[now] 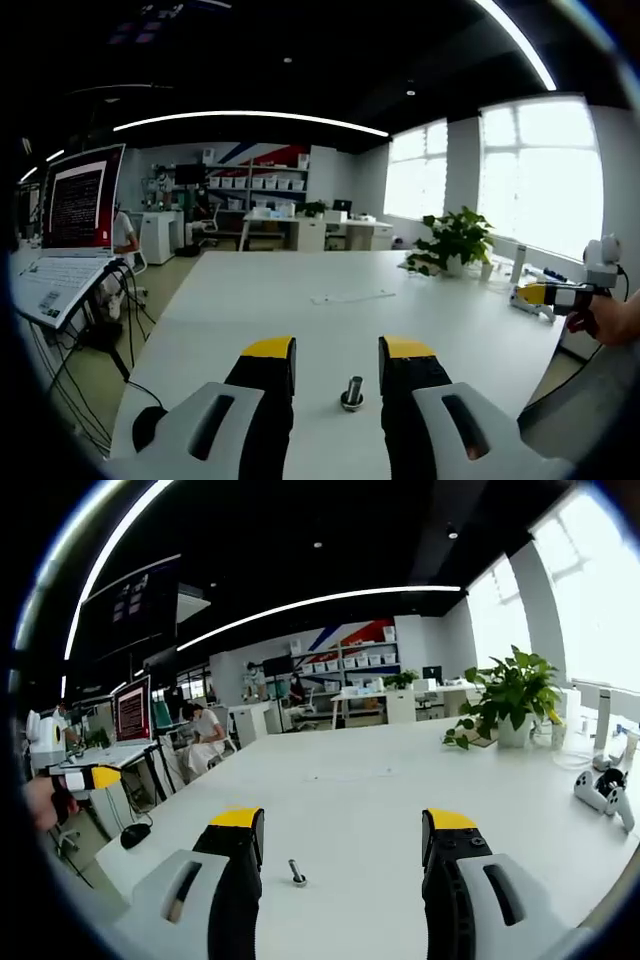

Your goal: Place the washer onto the threaded stud by aligning its center hole with the stud, sliding it down to the base, and recovering from edge contact or off-axis alignment until the washer reaches the visible bottom stop.

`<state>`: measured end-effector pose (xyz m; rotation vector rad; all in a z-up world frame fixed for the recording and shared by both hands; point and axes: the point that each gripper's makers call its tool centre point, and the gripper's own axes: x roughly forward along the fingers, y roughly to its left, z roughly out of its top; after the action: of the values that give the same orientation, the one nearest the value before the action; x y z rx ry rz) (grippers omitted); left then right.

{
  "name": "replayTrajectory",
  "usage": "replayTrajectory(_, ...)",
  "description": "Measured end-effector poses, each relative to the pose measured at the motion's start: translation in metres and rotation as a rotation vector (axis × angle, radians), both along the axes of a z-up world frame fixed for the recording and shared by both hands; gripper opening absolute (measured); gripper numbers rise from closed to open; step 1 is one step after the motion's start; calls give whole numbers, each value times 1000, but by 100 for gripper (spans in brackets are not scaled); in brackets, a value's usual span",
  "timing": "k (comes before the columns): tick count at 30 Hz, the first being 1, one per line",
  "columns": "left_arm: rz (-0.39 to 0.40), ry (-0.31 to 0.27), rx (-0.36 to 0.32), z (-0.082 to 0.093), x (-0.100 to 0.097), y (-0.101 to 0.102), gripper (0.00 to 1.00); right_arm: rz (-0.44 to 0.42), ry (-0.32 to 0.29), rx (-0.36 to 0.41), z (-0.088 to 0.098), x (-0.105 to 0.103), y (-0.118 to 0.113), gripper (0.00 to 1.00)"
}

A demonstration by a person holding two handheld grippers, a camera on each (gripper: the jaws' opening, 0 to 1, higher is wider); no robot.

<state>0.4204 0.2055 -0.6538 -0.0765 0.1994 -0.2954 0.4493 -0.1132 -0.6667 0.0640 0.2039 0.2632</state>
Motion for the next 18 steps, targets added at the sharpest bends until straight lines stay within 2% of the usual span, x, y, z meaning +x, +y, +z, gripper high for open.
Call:
replayTrajectory(5,3,-6,3,2,1,1,31,25,14,-14,-2,0,3,66)
replayTrajectory(9,15,-13,-1,4,1,3,31,10,25,-8,-7,4,-4,66)
replayTrajectory(14,22,-20,-9,5,3,5,31,-11,13,10,-4,5,-10,66)
replayTrajectory(18,25,-24,1,6,1,5,31,-19,10,-6,-4,5,-11,66)
